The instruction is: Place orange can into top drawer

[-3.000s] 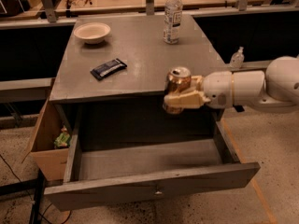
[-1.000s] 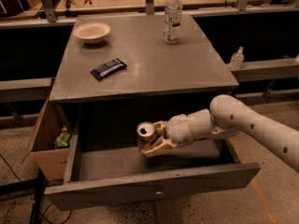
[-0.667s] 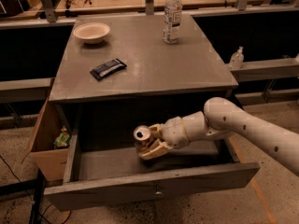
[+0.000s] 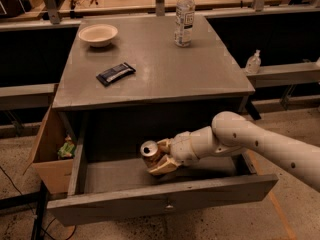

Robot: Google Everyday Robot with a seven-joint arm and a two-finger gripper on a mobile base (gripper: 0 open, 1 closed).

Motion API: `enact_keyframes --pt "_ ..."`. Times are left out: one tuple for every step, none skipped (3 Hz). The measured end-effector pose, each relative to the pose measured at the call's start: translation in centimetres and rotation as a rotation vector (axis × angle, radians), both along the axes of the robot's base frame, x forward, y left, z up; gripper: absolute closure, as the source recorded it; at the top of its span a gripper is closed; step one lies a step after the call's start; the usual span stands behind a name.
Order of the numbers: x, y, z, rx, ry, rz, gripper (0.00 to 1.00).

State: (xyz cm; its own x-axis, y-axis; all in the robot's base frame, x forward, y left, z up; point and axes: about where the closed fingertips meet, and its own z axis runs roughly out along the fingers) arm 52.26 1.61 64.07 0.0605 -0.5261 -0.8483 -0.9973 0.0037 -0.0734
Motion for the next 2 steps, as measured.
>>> enact_keyframes --pt "0.4 -0.4 0.0 -0.014 -0.015 -0.035 0.35" --pt "1.0 -2.1 1.2 -0.014 -0.027 -0.074 0.11"
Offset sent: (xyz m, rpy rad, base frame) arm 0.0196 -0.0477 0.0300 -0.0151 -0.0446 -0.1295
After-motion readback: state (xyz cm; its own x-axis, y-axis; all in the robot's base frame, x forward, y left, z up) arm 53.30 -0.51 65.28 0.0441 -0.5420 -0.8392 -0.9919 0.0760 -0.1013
